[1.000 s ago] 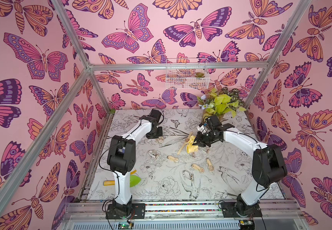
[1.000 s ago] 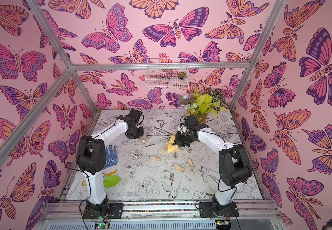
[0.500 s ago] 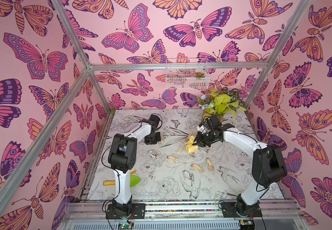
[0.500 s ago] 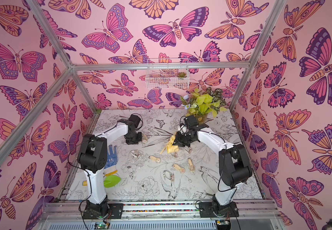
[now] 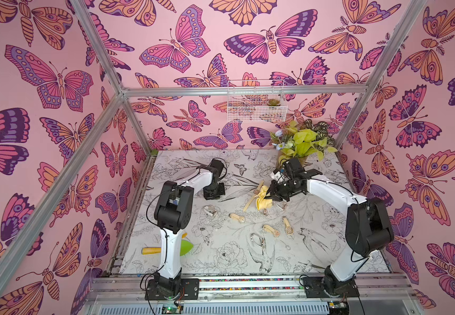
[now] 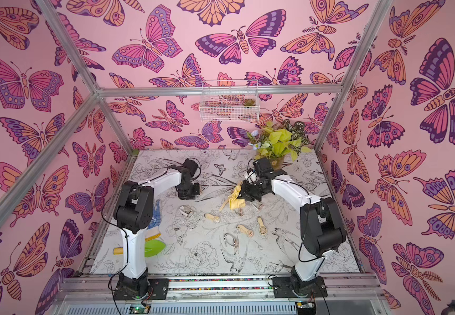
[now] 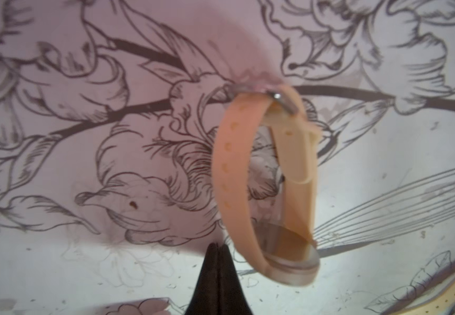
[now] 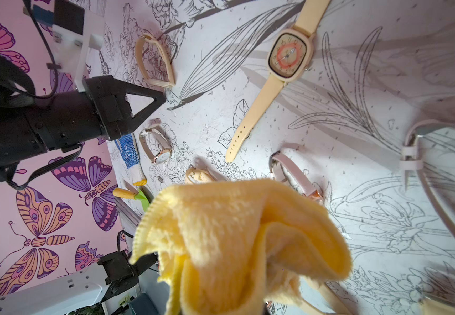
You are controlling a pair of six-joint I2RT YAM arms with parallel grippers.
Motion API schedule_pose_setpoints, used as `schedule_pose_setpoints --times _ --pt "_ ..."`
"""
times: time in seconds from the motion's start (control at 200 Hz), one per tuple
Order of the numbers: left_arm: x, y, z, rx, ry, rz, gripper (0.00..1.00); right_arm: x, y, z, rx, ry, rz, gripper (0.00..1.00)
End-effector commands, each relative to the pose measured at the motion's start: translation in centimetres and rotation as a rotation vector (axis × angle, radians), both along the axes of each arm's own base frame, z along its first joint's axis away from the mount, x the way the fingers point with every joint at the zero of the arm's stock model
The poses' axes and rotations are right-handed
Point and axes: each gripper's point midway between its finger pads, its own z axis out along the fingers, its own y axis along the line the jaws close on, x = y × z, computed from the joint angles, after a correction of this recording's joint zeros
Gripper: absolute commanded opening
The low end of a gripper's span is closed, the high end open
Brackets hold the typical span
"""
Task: Wipe the watch dial
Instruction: Adjust the watch at the center of the board.
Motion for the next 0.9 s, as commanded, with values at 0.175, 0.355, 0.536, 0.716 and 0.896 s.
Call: schedule_pose_setpoints --times 0.175,0.355,0.536,0.716,0.896 --pt "1.1 -1.2 -0.8 -0.034 0.004 0.021 0.00 -0.6 -0.6 0.6 -0.002 -0.010 0.011 0.00" --pt "1.7 -1.8 -0.7 -0.054 -0.009 0.015 0.00 -0.8 -0.8 0.4 -0.009 -0.003 0.010 0.00" --pt "1.8 -2.7 -0.7 -0.078 -0.018 0.003 0.00 -0.8 -0.8 0.3 -0.007 -0.002 0.007 0.00" --pt "1.8 -4.1 -0.4 -0.114 -0.036 -0.022 0.00 -0.8 -0.8 0.3 -0.004 -0.002 0.005 0.00" --pt "1.8 -4.5 0.2 -0.126 -0.050 -0.032 0.00 -0.6 -0.7 0.3 -0.001 -0.002 0.000 0.00"
